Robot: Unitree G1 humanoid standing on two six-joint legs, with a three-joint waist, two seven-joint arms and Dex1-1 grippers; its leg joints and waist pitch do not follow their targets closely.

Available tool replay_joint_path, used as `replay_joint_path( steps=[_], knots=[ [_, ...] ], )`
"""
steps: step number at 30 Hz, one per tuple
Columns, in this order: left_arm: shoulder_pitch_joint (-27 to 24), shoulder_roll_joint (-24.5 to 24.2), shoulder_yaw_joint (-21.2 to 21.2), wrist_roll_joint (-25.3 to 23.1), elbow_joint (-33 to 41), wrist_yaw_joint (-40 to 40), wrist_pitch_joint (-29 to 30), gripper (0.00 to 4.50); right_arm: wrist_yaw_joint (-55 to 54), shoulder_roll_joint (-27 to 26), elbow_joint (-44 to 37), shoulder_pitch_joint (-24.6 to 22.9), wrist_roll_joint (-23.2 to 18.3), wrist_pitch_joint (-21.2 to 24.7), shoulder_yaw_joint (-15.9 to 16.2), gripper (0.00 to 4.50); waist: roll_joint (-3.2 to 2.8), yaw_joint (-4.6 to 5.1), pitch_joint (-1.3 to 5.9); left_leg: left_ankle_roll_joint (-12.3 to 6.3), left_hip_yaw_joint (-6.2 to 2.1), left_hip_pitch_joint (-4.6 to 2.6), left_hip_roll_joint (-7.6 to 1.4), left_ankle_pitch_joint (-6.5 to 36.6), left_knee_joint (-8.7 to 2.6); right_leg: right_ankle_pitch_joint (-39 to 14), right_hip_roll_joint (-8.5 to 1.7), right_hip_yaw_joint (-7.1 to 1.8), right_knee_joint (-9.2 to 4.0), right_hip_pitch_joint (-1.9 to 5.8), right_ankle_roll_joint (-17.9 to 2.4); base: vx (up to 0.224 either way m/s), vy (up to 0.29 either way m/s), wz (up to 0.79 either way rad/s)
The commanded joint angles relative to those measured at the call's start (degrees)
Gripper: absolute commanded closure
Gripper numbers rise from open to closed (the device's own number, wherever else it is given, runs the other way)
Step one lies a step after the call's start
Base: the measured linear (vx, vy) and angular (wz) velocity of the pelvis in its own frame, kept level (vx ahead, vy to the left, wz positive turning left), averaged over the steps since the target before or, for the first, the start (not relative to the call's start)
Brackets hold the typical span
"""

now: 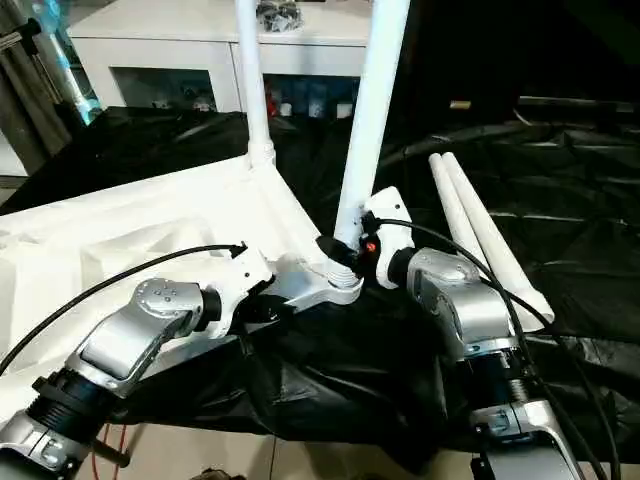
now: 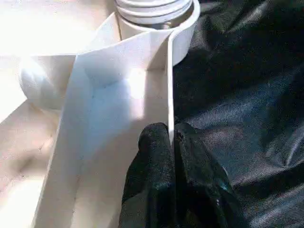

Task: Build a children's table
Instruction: Pick table leg

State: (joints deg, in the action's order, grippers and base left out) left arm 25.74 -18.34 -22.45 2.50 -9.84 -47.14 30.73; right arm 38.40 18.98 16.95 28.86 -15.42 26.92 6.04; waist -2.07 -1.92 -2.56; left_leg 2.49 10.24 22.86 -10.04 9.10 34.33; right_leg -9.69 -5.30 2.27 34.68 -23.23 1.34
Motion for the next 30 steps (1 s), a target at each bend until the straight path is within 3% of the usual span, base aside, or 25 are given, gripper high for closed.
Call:
replay_joint_path(
  steps=[1, 8, 15, 22, 30],
  knots=[
    [0.0, 0.2, -0.6, 1.2, 1.0, -2.1, -1.4, 4.5, 0.1, 0.4, 3.0, -0.7, 0.5, 1.1, -0.4, 2.6, 0.92, -0.35, 3.67, -1.16, -0.7, -1.25, -2.15, 16.1, -4.21, -16.6, -2.29, -1.47, -4.31, 2.14, -11.9, 0.0, 0.0, 0.0],
    [0.1, 0.2, -0.5, 0.9, 0.7, -2.3, -1.7, 4.5, 0.6, 0.3, 6.3, -1.1, -1.5, 0.8, -3.8, 2.6, 1.14, -0.46, 3.79, -1.36, -0.66, -1.29, -2.17, 16.1, -4.19, -15.1, -2.23, -1.42, -4.23, 2.21, -12.5, 0.0, 0.0, 0.0],
    [0.3, 0.3, -0.3, 1.0, 0.3, -2.2, -1.7, 4.5, 2.6, 0.5, 5.7, -5.1, -3.4, -1.6, -5.8, 2.6, 1.19, -0.85, 3.85, -1.86, -0.6, -1.28, -2.25, 15.2, -4.21, -14.1, -2.22, -1.39, -4.18, 2.26, -12.8, 0.0, 0.0, 0.0],
    [0.6, 0.6, -0.2, 0.8, -0.4, -1.8, -1.9, 4.5, 2.8, 0.0, 5.8, -8.0, -3.4, -5.3, -6.2, 2.6, 1.28, -1.02, 3.62, -1.24, -0.63, -1.39, -2.27, 17.7, -4.39, -18.2, -2.37, -1.46, -4.68, 2.01, -11.5, 0.0, 0.0, 0.0],
    [1.2, -0.2, -1.7, -0.8, -1.2, -2.9, -2.4, 4.5, 2.3, 1.3, 3.6, -10.0, 2.5, -8.8, -0.4, 2.6, 0.9, -1.03, 3.45, -0.18, -0.87, -1.48, -2.27, 20.2, -4.76, -20.7, -2.22, -1.43, -5.01, 1.76, -10.0, 0.0, 0.0, 0.0]
  ],
)
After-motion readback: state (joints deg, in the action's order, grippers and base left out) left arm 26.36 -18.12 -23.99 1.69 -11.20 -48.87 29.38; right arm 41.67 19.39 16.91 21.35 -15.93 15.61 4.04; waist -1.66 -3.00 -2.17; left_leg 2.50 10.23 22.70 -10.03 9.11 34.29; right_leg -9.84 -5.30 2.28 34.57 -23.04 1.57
